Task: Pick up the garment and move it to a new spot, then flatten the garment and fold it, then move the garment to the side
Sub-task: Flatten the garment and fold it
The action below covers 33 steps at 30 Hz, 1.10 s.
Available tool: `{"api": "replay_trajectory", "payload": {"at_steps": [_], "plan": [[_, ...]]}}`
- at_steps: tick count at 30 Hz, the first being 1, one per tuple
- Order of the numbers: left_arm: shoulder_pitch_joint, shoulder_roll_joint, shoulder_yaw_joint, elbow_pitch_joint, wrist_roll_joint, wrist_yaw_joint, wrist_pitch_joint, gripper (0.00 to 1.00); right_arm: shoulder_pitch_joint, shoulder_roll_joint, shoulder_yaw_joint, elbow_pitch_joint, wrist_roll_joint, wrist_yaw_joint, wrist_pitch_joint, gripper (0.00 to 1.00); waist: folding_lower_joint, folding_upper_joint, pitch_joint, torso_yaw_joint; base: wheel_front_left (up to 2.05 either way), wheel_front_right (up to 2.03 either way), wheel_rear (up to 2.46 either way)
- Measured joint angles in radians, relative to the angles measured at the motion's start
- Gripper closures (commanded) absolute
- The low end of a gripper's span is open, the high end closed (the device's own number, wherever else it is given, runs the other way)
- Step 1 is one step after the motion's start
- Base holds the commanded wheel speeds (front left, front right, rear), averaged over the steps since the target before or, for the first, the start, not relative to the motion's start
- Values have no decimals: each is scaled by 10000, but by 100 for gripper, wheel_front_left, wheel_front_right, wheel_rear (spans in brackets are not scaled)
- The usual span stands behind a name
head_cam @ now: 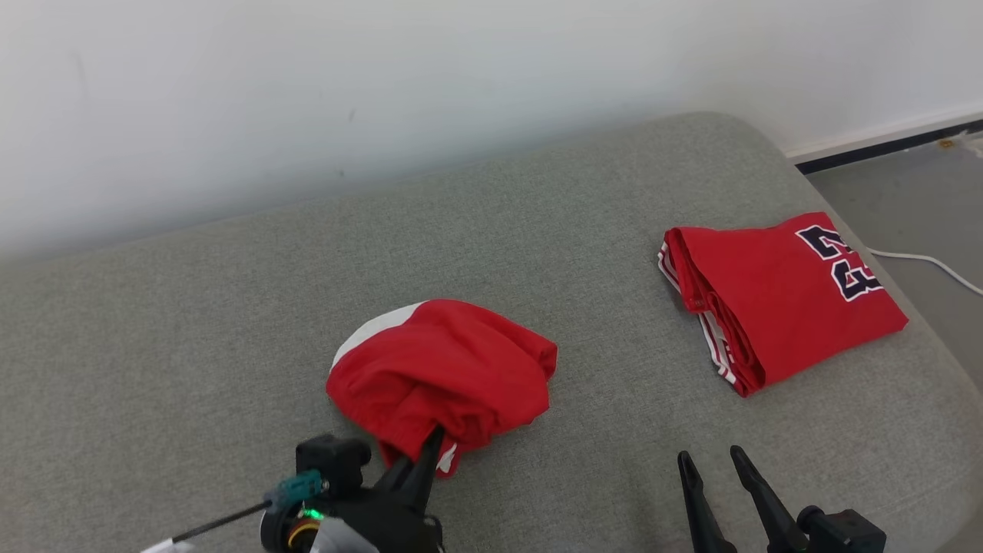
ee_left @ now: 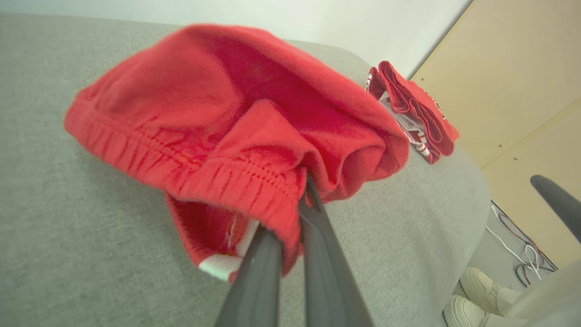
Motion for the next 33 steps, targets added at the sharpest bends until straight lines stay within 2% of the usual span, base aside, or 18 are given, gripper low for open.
{"api": "replay_trajectory", "payload": {"at_steps": [7,13,17,21,24,26,30,33], "plan": [[-1576,-366,-466,-1896,-1068,-17,395,100,7,-77,12,10,10,0,44,0,0,0,-256,207,0,0,0],[-3475,-485,-1308,-2803,-1950,13,456,100,10,-94,58,-33,10,0,98,0,-1,0,-371,289,0,0,0],[-4558,-506,-2040,-3187,-3325,548,-297,100,11,-90,84,-44,10,0,100,0,-1,0,-379,317,0,0,0],[-5203,-510,-2596,-3308,-5549,1097,-872,100,11,-81,132,-29,13,0,102,0,0,0,-361,442,0,0,0],[-5126,-502,-2966,-2410,-5724,1567,-445,100,8,-27,128,-12,46,0,96,0,0,0,-345,552,0,0,0],[-4556,-104,-3150,-1611,-5799,1864,-31,100,-4,29,157,0,56,0,84,0,-1,0,-328,625,0,0,0],[-3155,1350,-3509,-48,-5835,2481,859,100,-3,82,176,48,92,0,36,0,0,0,-299,809,0,0,0],[-2618,1778,-3524,387,-6052,2742,1241,100,7,92,128,59,98,0,4,0,-1,-1,-260,998,0,0,0]]}}
